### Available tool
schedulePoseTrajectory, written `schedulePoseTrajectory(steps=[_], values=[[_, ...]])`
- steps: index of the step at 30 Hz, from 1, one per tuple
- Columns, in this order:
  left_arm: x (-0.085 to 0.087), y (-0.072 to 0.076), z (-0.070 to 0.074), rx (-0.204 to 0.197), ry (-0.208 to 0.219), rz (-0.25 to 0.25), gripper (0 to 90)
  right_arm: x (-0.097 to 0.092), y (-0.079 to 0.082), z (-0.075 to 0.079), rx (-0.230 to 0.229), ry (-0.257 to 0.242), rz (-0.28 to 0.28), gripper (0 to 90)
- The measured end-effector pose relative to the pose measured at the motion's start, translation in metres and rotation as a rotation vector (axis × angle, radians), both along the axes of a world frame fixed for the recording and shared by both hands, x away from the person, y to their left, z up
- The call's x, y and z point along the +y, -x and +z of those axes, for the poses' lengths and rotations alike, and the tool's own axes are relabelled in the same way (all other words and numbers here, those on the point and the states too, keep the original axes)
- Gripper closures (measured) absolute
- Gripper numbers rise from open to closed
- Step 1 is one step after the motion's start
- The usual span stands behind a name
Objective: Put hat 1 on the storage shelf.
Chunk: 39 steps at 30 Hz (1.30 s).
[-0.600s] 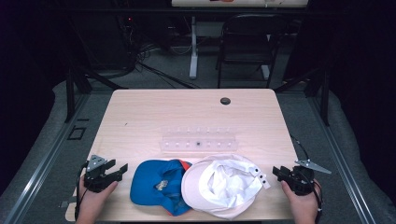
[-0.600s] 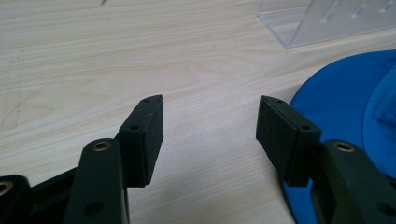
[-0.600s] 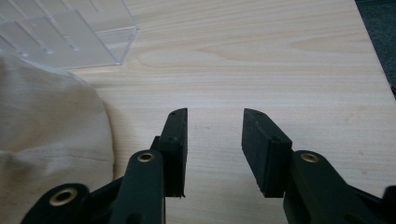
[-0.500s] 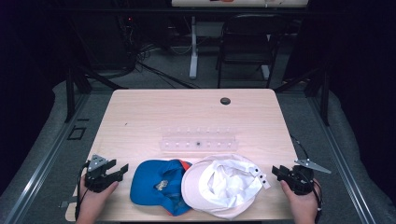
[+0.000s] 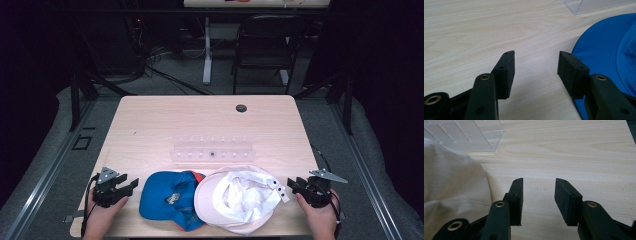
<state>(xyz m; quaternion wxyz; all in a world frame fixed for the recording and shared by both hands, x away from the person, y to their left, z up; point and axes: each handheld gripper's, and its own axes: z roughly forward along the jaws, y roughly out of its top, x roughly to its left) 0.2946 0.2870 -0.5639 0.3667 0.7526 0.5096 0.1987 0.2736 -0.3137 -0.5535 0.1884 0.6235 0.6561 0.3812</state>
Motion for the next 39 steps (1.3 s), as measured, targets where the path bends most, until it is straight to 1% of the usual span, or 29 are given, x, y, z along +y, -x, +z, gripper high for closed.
schedulePoseTrajectory(steps=[3, 4, 5, 6, 7, 8, 9, 11, 13, 15, 17, 18, 19, 21, 22, 24, 25, 27, 28, 29, 30, 32, 35, 36, 37, 39], values=[[-0.002, -0.001, 0.001, -0.014, 0.009, -0.004, 49.3, 0.001, 0.000, 0.001, 0.017, -0.016, 0.018, 59.8], [-0.003, -0.001, 0.000, -0.018, 0.006, -0.006, 49.7, 0.001, 0.001, 0.001, 0.022, -0.014, 0.018, 60.2], [-0.003, 0.000, 0.000, -0.015, 0.007, -0.010, 49.8, 0.002, 0.001, 0.002, 0.016, -0.016, 0.003, 60.5], [-0.004, 0.000, 0.000, -0.011, 0.011, -0.012, 50.0, 0.001, 0.002, 0.003, 0.018, -0.026, 0.003, 61.2], [-0.005, 0.001, 0.000, -0.006, 0.003, -0.017, 50.0, 0.000, 0.003, 0.005, 0.019, -0.038, -0.003, 61.4], [-0.005, 0.001, 0.000, -0.008, -0.001, -0.020, 50.0, -0.001, 0.003, 0.006, 0.018, -0.054, -0.007, 61.5], [-0.005, 0.001, 0.001, -0.011, 0.006, -0.022, 50.0, -0.001, 0.004, 0.007, 0.016, -0.058, -0.008, 61.5], [-0.006, 0.000, 0.001, -0.020, 0.021, -0.019, 50.0, -0.002, 0.006, 0.008, 0.030, -0.055, -0.007, 61.1], [-0.006, -0.001, 0.001, -0.016, 0.027, -0.028, 50.0, -0.003, 0.007, 0.009, 0.057, -0.063, -0.002, 60.8], [-0.007, -0.001, 0.001, -0.008, 0.028, -0.030, 50.0, -0.003, 0.008, 0.012, 0.079, -0.050, 0.004, 59.3], [-0.009, -0.001, 0.001, -0.012, 0.029, -0.029, 50.1, -0.003, 0.009, 0.014, 0.086, -0.043, 0.001, 59.3], [-0.011, -0.002, 0.002, -0.012, 0.024, -0.034, 50.1, -0.002, 0.009, 0.022, 0.082, -0.045, 0.007, 58.6], [-0.011, -0.002, 0.003, -0.002, 0.023, -0.036, 50.1, -0.001, 0.009, 0.026, 0.089, -0.053, 0.015, 58.5], [-0.013, -0.004, 0.004, -0.008, 0.031, -0.035, 50.0, 0.000, 0.007, 0.035, 0.097, -0.054, 0.028, 58.1], [-0.014, -0.005, 0.003, -0.013, 0.037, -0.030, 50.1, 0.001, 0.007, 0.040, 0.103, -0.047, 0.028, 57.3], [-0.014, -0.008, 0.003, 0.005, 0.046, -0.029, 50.1, 0.001, 0.004, 0.050, 0.090, -0.014, 0.009, 56.3], [-0.014, -0.008, 0.003, 0.005, 0.046, -0.029, 50.1, 0.001, 0.003, 0.056, 0.097, -0.006, 0.006, 56.4], [-0.013, -0.009, 0.001, 0.009, 0.062, -0.015, 50.1, 0.000, -0.001, 0.065, 0.124, -0.028, 0.016, 56.4], [-0.013, -0.009, 0.001, 0.003, 0.063, -0.017, 50.0, 0.000, -0.003, 0.070, 0.139, -0.027, 0.023, 56.8], [-0.013, -0.009, 0.001, 0.003, 0.063, -0.017, 49.9, 0.001, -0.005, 0.075, 0.155, -0.015, 0.023, 57.0], [-0.013, -0.008, 0.001, 0.001, 0.053, -0.024, 49.8, 0.003, -0.007, 0.079, 0.181, 0.000, 0.027, 57.0], [-0.013, -0.007, 0.001, 0.010, 0.048, -0.034, 49.0, 0.006, -0.011, 0.084, 0.235, 0.028, 0.057, 56.9], [-0.013, -0.005, 0.001, 0.010, 0.036, -0.039, 48.4, 0.013, -0.015, 0.090, 0.296, 0.057, 0.095, 56.6], [-0.013, -0.005, 0.000, -0.002, 0.041, -0.037, 48.3, 0.015, -0.017, 0.092, 0.306, 0.064, 0.107, 56.2], [-0.013, -0.005, 0.000, -0.001, 0.039, -0.037, 48.3, 0.016, -0.018, 0.094, 0.313, 0.075, 0.116, 55.9], [-0.014, -0.004, 0.000, -0.001, 0.033, -0.037, 48.3, 0.019, -0.020, 0.096, 0.336, 0.081, 0.130, 55.5]])
